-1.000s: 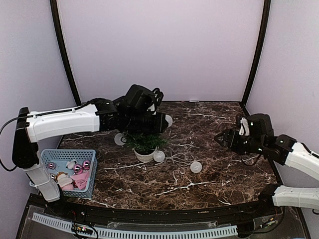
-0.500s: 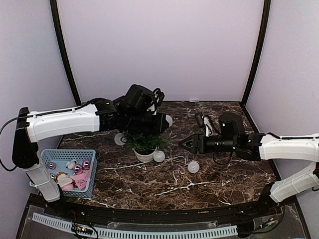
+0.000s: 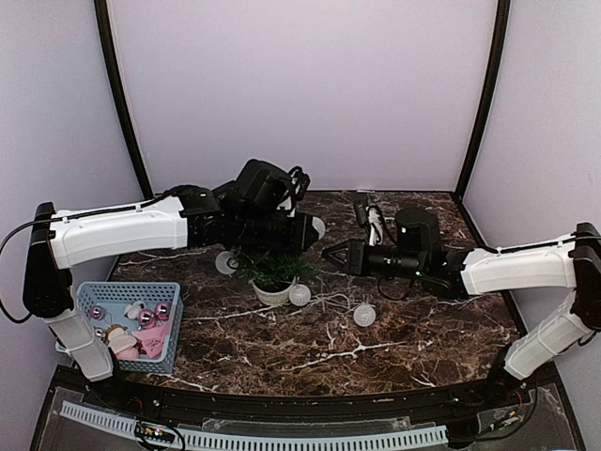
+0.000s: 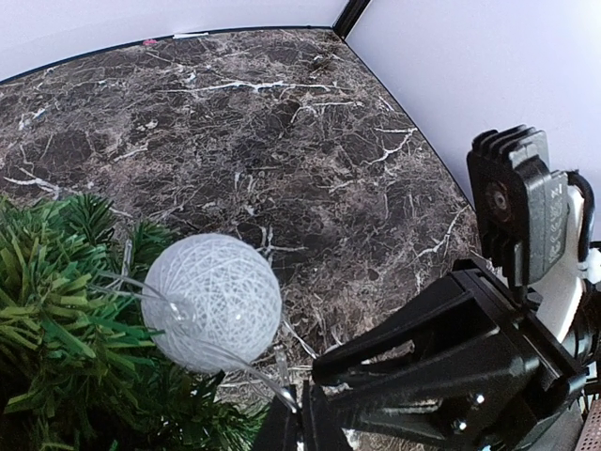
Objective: Decorate the small christmas tree
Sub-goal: Adjust the side of the string light at the center of the board.
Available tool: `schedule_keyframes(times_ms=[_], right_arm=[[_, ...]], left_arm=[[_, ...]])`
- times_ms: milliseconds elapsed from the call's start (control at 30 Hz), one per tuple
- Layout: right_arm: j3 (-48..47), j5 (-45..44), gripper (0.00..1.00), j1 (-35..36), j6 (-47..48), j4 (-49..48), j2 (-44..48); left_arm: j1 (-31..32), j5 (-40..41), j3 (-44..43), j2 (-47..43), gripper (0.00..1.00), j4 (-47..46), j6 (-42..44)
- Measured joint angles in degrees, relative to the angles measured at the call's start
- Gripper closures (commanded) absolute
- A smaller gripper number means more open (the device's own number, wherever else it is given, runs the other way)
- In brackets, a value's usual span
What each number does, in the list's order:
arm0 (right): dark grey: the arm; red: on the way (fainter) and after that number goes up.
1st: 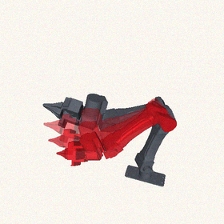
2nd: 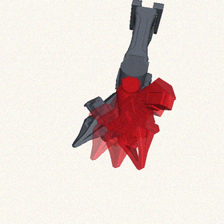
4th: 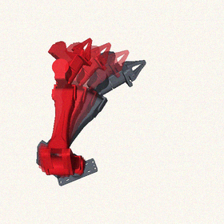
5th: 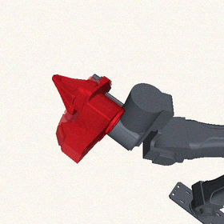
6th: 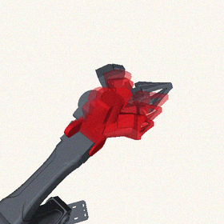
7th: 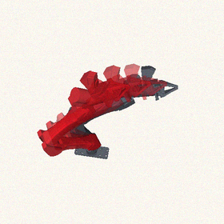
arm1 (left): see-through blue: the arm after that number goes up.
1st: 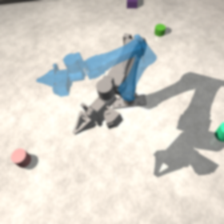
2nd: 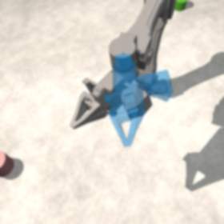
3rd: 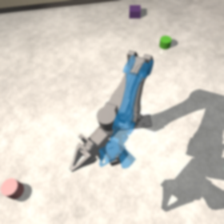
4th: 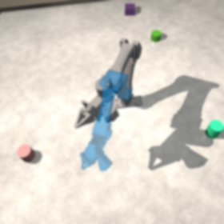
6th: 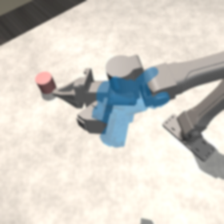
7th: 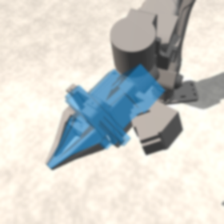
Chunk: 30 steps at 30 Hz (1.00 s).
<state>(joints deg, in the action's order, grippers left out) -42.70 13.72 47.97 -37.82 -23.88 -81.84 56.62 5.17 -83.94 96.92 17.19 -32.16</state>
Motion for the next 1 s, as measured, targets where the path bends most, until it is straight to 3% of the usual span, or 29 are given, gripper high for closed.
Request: schedule_keyframes(times_ms=[67, 300, 467, 733, 1000], right_arm=[[-0.15, -0.07, 1.0, 0.0, 0.42, -0.2, -0.5], [0.17, -4.42, 1.0, -0.11, -0.15, 3.93, 2.43], [0.98, -13.64, 1.0, -3.41, 0.07, 15.26, 12.59], [0.55, -28.55, 1.0, -18.58, 0.94, 38.14, 27.04], [-11.56, -34.51, 1.0, -20.33, 2.64, 53.72, 33.38]], left_arm=[[0.02, 0.0, 0.0, 0.0, 1.0, 0.0, 0.0], [0.02, 0.15, 0.0, 0.0, 1.0, 0.0, 0.0], [0.0, 0.5, 0.28, -0.35, 1.0, 0.0, 0.02], [0.0, 1.38, 1.53, -1.68, 1.0, -0.11, 0.04], [0.72, 0.17, 1.62, -2.12, 1.0, -4.07, 0.04]])
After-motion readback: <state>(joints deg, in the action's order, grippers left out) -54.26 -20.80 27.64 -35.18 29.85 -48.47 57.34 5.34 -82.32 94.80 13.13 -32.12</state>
